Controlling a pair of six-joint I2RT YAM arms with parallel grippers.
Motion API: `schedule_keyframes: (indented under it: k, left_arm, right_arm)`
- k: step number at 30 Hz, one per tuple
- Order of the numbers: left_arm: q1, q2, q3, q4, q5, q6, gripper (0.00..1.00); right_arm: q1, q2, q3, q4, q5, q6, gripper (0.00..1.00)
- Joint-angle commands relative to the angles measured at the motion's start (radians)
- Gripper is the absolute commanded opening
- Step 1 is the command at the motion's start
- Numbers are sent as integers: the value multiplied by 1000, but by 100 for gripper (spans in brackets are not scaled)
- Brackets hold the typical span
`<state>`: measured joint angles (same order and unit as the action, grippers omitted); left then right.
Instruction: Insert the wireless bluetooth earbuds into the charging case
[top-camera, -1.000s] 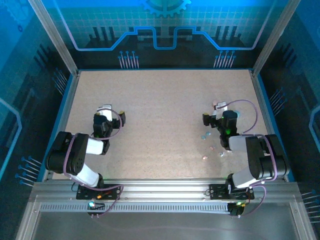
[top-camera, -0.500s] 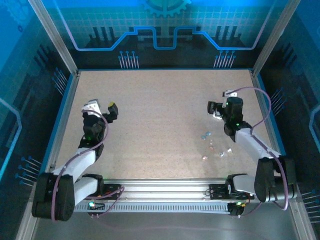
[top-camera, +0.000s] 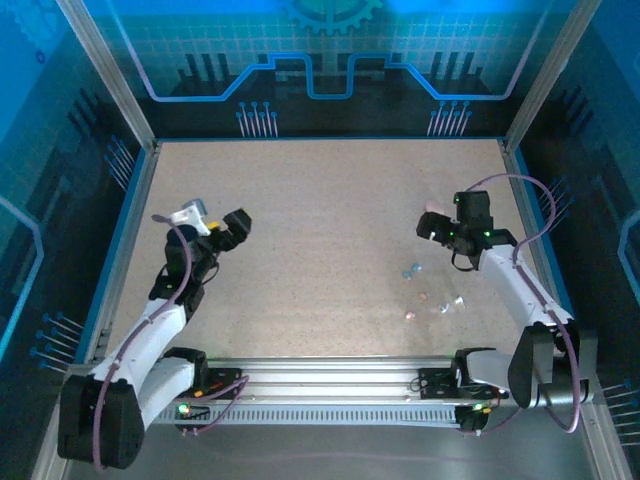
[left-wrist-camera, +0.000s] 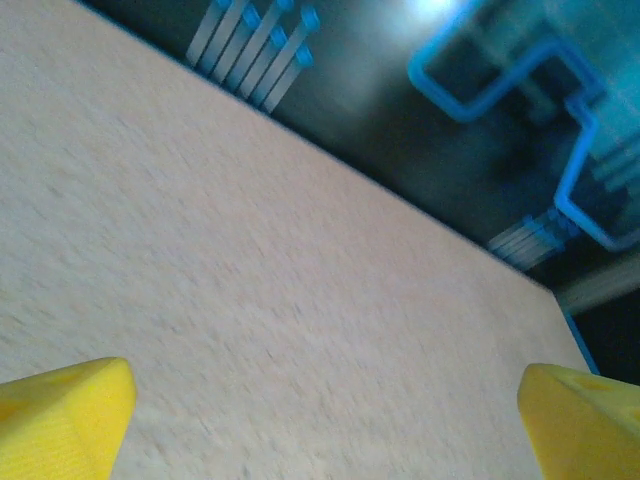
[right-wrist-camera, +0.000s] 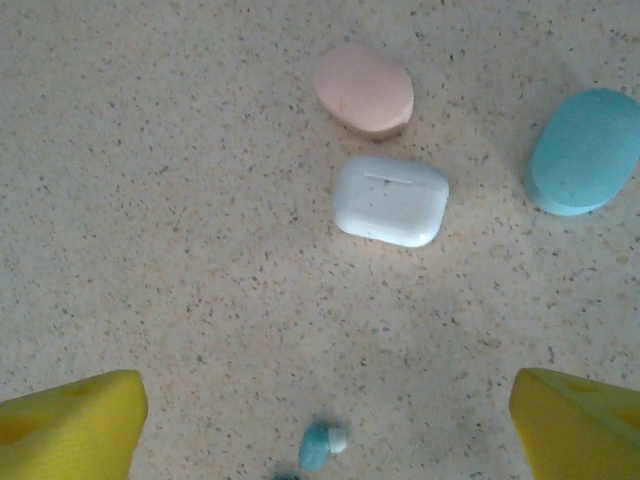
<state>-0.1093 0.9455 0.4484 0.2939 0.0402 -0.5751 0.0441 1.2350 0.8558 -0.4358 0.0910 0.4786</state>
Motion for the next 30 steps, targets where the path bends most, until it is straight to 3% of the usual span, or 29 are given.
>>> schedule_keyframes:
  k: [1,5,11,17,30]
  left_arm:
    - [-111,39,66,-59,91,8,99]
    - [-259,114,103,-80,64,56,99]
    - [-365,210,167,-75,34,85,99]
    - [-391,228,188,-88,11,93,99]
    - [-392,165,181,-157,-38,114,99]
  right_arm:
    - [-35,19,10,-55,-72,19,89]
    - [-44,85,46,-58,-95,-9,86]
    - [-47,268,182,-119,-24,-35,84]
    - [-41,479,364,-229,93,-36,86]
    - [-37,723,549,-268,61,-21,82]
